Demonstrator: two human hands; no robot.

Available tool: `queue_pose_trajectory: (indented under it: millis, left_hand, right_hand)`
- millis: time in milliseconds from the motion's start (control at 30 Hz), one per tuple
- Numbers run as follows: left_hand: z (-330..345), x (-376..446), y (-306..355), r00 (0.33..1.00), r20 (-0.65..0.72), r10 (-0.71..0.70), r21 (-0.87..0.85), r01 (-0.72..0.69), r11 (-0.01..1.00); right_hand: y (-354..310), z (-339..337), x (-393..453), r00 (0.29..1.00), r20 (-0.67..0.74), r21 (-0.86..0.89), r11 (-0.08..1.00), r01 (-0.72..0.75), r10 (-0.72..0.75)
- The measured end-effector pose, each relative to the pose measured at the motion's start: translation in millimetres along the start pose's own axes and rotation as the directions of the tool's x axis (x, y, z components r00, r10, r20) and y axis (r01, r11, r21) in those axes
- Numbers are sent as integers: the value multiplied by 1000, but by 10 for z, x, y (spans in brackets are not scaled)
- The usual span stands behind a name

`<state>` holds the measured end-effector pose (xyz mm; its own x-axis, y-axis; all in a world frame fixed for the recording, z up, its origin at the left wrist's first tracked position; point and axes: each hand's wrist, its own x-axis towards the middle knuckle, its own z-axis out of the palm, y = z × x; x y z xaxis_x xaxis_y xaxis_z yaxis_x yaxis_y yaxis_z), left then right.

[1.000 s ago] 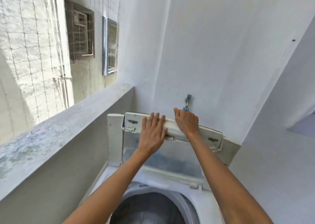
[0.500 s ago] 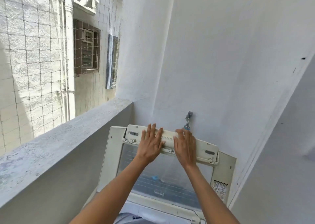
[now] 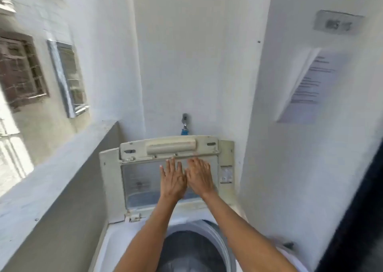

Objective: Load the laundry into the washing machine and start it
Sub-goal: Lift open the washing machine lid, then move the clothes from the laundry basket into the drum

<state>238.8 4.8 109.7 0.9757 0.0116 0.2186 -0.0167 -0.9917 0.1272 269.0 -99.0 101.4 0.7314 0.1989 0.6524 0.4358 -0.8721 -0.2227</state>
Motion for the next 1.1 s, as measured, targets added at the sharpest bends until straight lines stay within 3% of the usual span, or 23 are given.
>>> queue_pose_trajectory:
  millis: [300,400,567,733,900,967,1033,1100]
  left_hand:
    - [1032,-1023,1411,960,223,171,-140,-142,980]
    - [1391,-1173,2031,927,268,262,-178,-220,959]
    - [2199,-1198,2984,905,314,286,-214,-226,950]
    - [3160,-1109,3841,830,522,199,-219,-95,971]
    - [4385,-1106,4235,750,659,-58,-166,220,961]
    - [4851,-1138,4281,702,694,-160,-112,324,939]
    - [5314,-1107,4327,712,665,-223,-86,371,925]
    - [5716,-972,4343,759,605,-242,-60,347,936]
  right_hand:
    - [1182,-437,-2016,946,71,-181,937,-299,316]
    - [1788,-477,-2521,897,115,-223,891,-396,427]
    - [2725,-439,-3050,801,266,-226,842,-489,536]
    - [3803,-124,-3583,656,467,-137,781,-609,593]
    - [4743,333,-4190,458,579,-112,623,-774,674]
    - [5019,618,-4393,364,587,-104,513,-852,723]
    - [5246,942,-4547,261,610,-105,403,-909,748]
    - [5432,1255,-4678,211,661,-90,355,-931,720]
